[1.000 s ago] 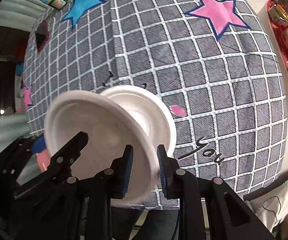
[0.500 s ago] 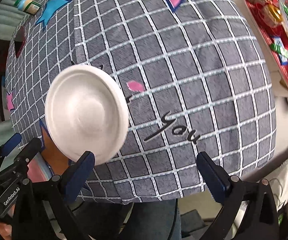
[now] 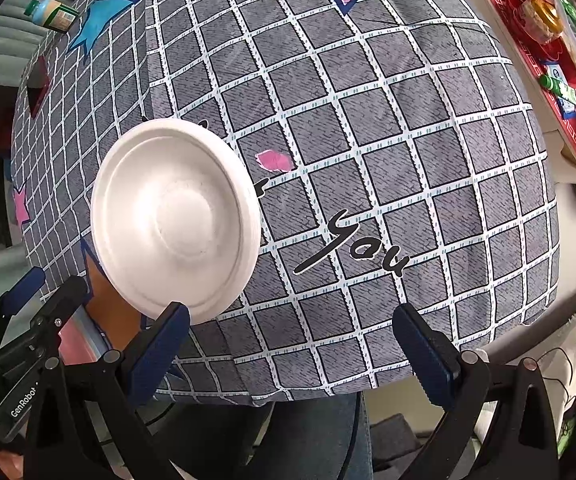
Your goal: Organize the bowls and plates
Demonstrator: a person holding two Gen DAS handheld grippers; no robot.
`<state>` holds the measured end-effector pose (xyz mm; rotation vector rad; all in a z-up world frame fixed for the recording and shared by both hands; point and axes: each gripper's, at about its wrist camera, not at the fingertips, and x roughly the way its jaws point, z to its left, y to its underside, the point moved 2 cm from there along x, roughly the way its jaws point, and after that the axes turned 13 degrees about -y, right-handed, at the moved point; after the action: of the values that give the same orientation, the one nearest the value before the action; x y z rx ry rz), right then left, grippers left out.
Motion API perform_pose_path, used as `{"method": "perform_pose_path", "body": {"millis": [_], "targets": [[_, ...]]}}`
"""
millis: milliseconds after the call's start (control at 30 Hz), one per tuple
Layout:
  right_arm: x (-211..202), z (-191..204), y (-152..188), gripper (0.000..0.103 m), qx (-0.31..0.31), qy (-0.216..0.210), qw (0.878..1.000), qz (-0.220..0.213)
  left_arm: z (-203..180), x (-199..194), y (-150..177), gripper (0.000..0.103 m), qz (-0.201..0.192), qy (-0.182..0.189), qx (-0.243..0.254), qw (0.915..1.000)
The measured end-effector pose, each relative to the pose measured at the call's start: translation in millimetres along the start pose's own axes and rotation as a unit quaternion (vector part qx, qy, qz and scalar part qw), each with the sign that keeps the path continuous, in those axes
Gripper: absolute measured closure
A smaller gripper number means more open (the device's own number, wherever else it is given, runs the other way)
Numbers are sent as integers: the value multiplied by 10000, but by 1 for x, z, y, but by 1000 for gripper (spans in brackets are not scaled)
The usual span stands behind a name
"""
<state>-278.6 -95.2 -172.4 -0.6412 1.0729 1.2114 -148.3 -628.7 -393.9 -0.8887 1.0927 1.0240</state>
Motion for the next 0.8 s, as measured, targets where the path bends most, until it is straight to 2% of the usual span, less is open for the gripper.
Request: {"method": "perform_pose_path", "body": {"millis": [100, 800], "targets": [[1, -5, -12, 1, -43, 13, 10000, 23, -1, 1, 0, 22, 14, 2, 6, 10000], [1, -10, -23, 1, -101, 124, 9997, 171, -8, 8, -9, 22, 92, 6, 40, 9999]]}}
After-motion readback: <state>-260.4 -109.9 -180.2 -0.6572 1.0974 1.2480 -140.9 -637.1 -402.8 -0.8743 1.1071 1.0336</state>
